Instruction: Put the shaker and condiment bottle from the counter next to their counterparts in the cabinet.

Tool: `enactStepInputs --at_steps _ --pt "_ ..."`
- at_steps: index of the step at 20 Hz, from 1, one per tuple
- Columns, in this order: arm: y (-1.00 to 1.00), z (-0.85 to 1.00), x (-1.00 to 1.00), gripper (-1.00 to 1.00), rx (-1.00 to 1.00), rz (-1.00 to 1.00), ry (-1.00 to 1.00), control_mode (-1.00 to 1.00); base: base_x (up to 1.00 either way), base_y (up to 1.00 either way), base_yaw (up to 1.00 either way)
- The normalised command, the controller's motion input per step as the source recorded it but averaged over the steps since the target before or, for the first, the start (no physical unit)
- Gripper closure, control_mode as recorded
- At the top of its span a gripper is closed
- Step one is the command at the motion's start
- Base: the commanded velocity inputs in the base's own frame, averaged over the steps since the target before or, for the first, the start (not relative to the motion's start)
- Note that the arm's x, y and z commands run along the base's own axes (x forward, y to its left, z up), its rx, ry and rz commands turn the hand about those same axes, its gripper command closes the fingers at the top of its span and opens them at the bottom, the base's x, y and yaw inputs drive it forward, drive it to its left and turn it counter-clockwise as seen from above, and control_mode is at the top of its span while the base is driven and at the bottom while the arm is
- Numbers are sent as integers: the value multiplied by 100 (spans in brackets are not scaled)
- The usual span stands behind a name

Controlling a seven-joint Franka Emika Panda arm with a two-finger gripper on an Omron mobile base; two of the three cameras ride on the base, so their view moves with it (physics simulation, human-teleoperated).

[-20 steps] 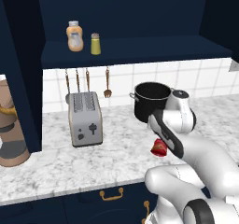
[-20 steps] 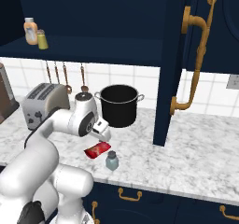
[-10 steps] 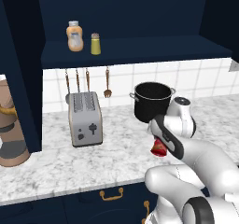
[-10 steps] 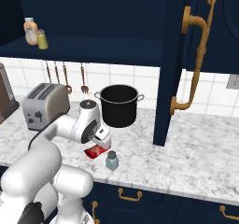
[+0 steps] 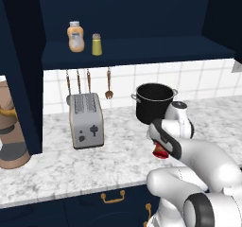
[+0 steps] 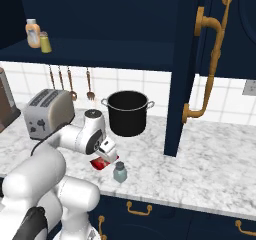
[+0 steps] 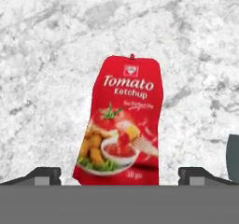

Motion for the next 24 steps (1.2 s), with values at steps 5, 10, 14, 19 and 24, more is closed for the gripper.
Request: enactStepInputs --at_steps 5,10,14,19,24 --pt "0 -27 15 -100 0 0 5 -100 0 0 0" --pt "0 -31 17 -100 0 0 2 -100 0 0 0" --pt "0 -38 11 -100 0 0 0 -100 0 0 0" --pt "0 -41 14 -100 0 0 0 -100 0 0 0" --pt "7 -44 11 100 0 0 1 -100 0 0 0"
